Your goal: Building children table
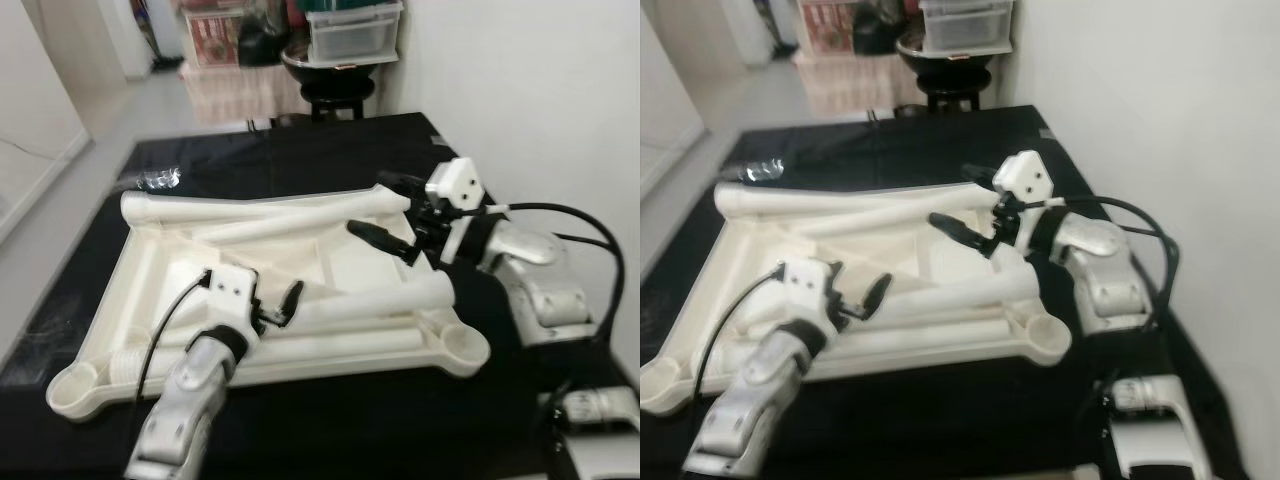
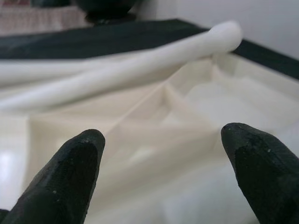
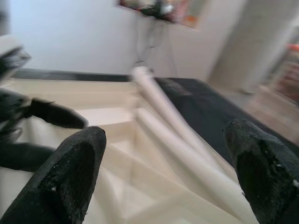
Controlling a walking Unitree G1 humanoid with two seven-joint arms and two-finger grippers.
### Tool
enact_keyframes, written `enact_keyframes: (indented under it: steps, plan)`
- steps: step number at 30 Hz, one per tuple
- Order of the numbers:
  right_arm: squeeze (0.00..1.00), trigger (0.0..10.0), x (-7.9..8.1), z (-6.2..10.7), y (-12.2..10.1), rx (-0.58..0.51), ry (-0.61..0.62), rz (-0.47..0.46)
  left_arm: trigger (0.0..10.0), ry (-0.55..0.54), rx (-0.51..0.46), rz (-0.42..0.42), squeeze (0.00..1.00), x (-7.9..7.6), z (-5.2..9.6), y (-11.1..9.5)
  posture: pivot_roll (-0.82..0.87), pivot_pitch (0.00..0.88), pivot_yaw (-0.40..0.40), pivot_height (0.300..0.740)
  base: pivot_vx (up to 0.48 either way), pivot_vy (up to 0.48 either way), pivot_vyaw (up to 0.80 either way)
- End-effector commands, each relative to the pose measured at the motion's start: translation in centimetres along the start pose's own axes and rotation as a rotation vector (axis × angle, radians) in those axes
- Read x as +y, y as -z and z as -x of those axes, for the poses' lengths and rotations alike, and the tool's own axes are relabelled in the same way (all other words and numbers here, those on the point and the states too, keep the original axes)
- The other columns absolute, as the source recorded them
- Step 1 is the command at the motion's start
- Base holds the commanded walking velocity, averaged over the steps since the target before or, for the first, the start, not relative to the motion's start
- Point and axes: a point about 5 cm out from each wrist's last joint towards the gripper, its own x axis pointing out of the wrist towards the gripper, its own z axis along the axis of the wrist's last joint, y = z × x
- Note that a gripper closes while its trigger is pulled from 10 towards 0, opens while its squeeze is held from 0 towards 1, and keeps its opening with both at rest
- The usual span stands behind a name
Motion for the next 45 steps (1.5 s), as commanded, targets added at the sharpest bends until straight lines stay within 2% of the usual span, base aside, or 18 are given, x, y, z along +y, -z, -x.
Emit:
enact_keyframes:
  steps: [1,4,5,6,8,10,11,12,13,17,20,29,33,34,35,36,37,45]
  plan:
    - [0.0,10.0,0.5,0.2,0.6,0.06,-0.056,0.029,10.0,0.009,0.024,0.002,0.0,0.3,0.6,0.3,-0.03,0.048,0.023,0.74,0.0,0.0,0.0]
    - [0.0,10.0,0.4,1.4,2.5,0.37,-0.166,0.103,10.0,0.07,0.077,0.017,0.0,-0.3,2.0,1.2,-0.03,0.049,0.022,0.74,0.0,0.0,0.0]
    - [0.0,10.0,0.4,1.4,2.5,0.37,-0.166,0.103,10.0,0.07,0.077,0.017,0.0,-0.3,2.0,1.2,-0.03,0.049,0.022,0.74,0.0,0.0,0.0]
    - [0.0,10.0,0.3,1.5,2.7,0.418,-0.177,0.103,10.0,0.079,0.085,0.016,0.0,-0.4,2.1,1.3,-0.03,0.049,0.022,0.74,0.0,0.0,0.0]
    - [0.0,10.0,0.3,1.5,2.7,0.418,-0.177,0.103,10.0,0.079,0.085,0.016,0.0,-0.4,2.1,1.3,-0.03,0.049,0.022,0.74,0.0,0.0,0.0]
    - [0.0,10.0,-0.2,1.9,3.6,0.73,-0.286,0.164,10.0,0.104,0.104,0.011,0.0,-0.8,2.6,1.6,-0.03,0.065,0.021,0.74,0.0,0.0,0.0]
    - [0.0,10.0,-0.5,2.1,3.8,0.848,-0.31,0.188,10.0,0.112,0.109,0.01,0.0,-1.0,2.8,1.7,-0.03,0.065,0.021,0.74,0.0,0.0,0.0]
    - [0.0,10.0,-0.5,2.1,3.8,0.848,-0.31,0.188,10.0,0.112,0.109,0.01,0.0,-1.0,2.8,1.7,-0.03,0.065,0.021,0.74,0.0,0.0,0.0]
    - [0.0,10.0,-0.8,1.8,3.9,0.928,-0.315,0.186,10.0,0.117,0.109,0.015,0.0,-1.2,2.8,1.8,-0.04,0.066,0.02,0.74,0.0,0.0,0.0]
    - [0.0,10.0,-0.8,0.1,4.3,0.992,-0.294,0.118,10.0,0.116,0.104,0.022,0.0,-1.4,2.5,1.7,-0.04,0.064,0.021,0.74,0.0,0.0,0.0]
    - [0.0,10.0,-0.9,-1.0,5.0,1.046,-0.268,0.103,10.0,0.119,0.1,0.021,0.0,-1.5,2.3,1.6,-0.05,0.057,0.02,0.74,0.0,0.0,0.0]
    - [0.0,10.0,-0.8,-2.6,5.0,1.138,-0.285,0.169,10.0,0.121,0.093,0.021,0.0,-1.8,2.1,1.4,-0.06,0.051,0.01,0.74,0.0,0.0,0.0]
    - [0.0,10.0,-1.0,-3.1,5.3,1.212,-0.279,0.211,10.0,0.12,0.089,0.023,0.0,-2.0,2.1,1.4,-0.06,0.051,0.002,0.74,0.0,0.0,0.0]
    - [0.0,7.1,-1.0,-3.1,5.4,1.238,-0.283,0.226,10.0,0.119,0.087,0.023,0.0,-2.0,2.1,1.4,-0.06,0.049,-0.003,0.74,0.0,0.0,0.0]
    - [0.0,1.5,-1.1,-3.1,5.6,1.26,-0.283,0.244,10.0,0.118,0.085,0.023,0.0,-2.1,2.1,1.3,-0.06,0.048,-0.005,0.74,0.0,0.0,0.0]
    - [0.0,1.5,-1.1,-3.1,5.6,1.26,-0.283,0.244,10.0,0.118,0.085,0.023,0.0,-2.1,2.1,1.3,-0.06,0.048,-0.005,0.74,0.0,0.0,0.0]
    - [0.0,0.0,-1.3,-3.2,5.6,1.273,-0.275,0.26,10.0,0.114,0.081,0.023,0.0,-2.0,2.0,1.2,-0.06,0.047,-0.008,0.74,0.0,0.0,0.0]
    - [0.0,0.0,-2.0,-3.7,5.0,1.265,-0.24,0.277,10.0,0.097,0.064,0.022,0.0,-1.8,1.9,0.8,-0.06,0.049,-0.011,0.74,0.0,0.0,0.0]
